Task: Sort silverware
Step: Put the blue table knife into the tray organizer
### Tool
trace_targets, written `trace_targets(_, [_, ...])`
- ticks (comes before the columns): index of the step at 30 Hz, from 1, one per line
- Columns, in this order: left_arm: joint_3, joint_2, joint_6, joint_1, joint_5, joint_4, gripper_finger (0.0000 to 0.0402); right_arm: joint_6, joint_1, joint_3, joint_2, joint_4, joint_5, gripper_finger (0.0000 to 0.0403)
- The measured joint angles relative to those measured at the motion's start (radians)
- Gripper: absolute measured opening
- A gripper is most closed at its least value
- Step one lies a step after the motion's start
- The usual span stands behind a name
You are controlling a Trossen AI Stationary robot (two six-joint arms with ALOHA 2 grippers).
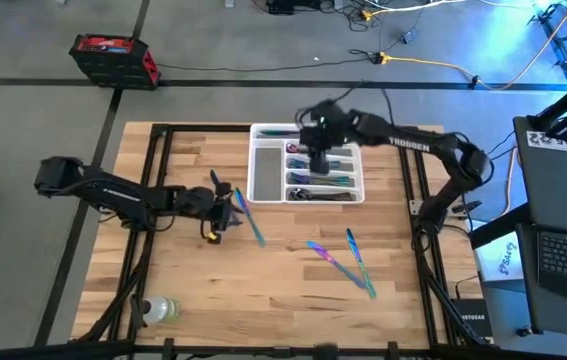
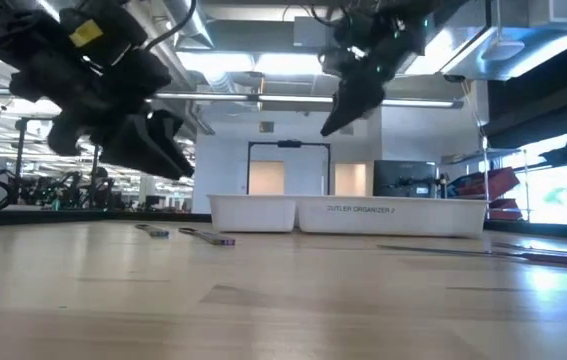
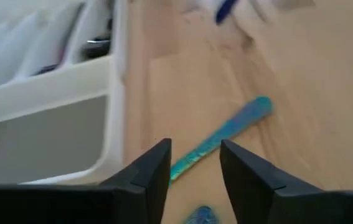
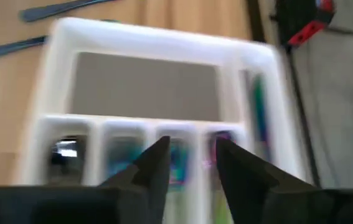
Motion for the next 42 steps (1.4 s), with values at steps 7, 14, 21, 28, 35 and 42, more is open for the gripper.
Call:
trace_targets(7, [0.0, 0.138, 0.069, 0.002, 0.055, 0.091, 0.0057, 0.208, 0.24, -0.001, -0.02, -0.084, 0.164, 0.0026])
trace_targets(14, [0.05, 0.255, 0.113, 0.003, 0.061, 0.164, 0.0008, 0.403, 0.365, -0.045, -0.057, -0.088, 0.16, 0.0007])
trace_targets(21, [0.108, 0.326, 0.067, 0.015, 0.067, 0.158, 0.0001, 0.559, 0.437, -0.156, -0.113, -0.077, 0.205, 0.0014])
trace_targets(28, [0.153, 0.396, -0.1, 0.007, 0.067, 0.131, 0.0, 0.762, 0.489, -0.27, -0.188, 0.008, 0.211, 0.0014])
trace_targets(35, [0.164, 0.435, -0.198, -0.068, 0.065, 0.15, 0.0, 0.859, 0.568, -0.406, -0.297, 0.055, 0.198, 0.0014])
trace_targets(42, [0.219, 0.486, -0.371, -0.174, 0.018, 0.161, 0.0, 0.911, 0.707, -0.522, -0.404, 0.164, 0.208, 0.0014])
